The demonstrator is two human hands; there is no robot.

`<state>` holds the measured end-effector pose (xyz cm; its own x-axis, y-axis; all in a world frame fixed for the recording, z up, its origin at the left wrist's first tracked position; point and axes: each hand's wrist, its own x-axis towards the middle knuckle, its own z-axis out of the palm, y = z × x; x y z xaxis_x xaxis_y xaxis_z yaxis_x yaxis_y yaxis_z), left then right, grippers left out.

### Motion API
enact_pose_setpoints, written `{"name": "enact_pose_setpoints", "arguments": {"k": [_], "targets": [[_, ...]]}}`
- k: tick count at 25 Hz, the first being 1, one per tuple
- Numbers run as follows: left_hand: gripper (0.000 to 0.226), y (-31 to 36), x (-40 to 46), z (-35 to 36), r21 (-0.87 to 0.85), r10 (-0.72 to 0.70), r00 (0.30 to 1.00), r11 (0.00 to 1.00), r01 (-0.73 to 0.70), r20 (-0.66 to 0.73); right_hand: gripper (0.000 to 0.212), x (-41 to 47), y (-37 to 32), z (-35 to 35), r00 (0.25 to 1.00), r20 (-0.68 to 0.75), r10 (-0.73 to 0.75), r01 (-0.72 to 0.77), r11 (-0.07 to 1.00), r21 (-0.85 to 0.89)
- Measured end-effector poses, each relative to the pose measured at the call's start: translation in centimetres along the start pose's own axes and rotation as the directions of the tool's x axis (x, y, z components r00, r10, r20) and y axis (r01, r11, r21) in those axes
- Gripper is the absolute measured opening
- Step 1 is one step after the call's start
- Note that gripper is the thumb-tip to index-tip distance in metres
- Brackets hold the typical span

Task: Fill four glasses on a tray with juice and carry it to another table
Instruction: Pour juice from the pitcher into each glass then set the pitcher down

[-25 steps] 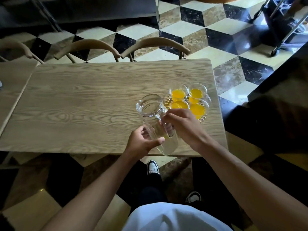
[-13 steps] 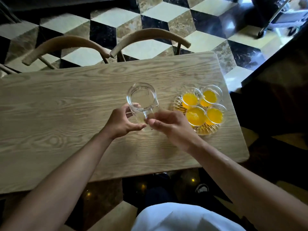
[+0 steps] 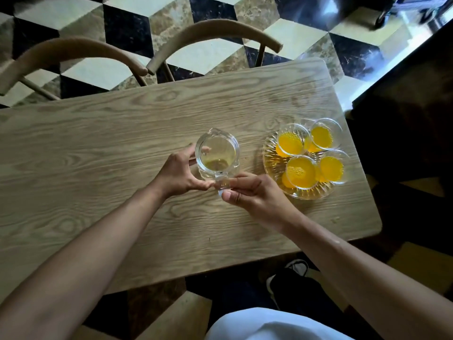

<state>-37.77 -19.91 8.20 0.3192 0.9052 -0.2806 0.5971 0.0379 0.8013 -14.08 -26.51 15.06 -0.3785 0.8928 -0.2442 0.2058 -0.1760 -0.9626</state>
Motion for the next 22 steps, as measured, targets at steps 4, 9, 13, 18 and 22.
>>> {"name": "enact_pose_setpoints", "arguments": {"k": [4,9,13,18,22], "targets": [[0.094,-0.2,0.8,-0.2,0.005,-0.013,1.000,1.000,0.012,0.025,0.027,0.8,-0.1,-0.5,0.999,0.012,0.032,-0.033,0.998,0.052],[0.103,0.2,1.2,-0.7,-0.019,-0.019,0.999,1.000,0.020,0.047,0.027,1.3,-0.2,-0.3,0.998,-0.014,0.057,-0.056,0.993,0.101],[0.105,0.2,1.0,-0.4,-0.040,-0.025,0.999,0.999,0.027,0.048,0.030,1.1,-0.3,-0.2,0.993,-0.011,0.121,-0.117,0.976,0.186],[0.124,0.1,-0.1,0.2,-0.075,-0.100,0.995,0.992,0.101,0.014,0.043,0.3,0.2,-1.1,0.987,-0.047,0.151,-0.144,0.981,0.127],[0.112,1.2,-2.5,0.7,-0.089,-0.159,0.983,0.984,0.152,-0.088,0.046,-1.3,1.0,-3.5,0.991,-0.076,0.113,-0.115,0.993,-0.018]]}}
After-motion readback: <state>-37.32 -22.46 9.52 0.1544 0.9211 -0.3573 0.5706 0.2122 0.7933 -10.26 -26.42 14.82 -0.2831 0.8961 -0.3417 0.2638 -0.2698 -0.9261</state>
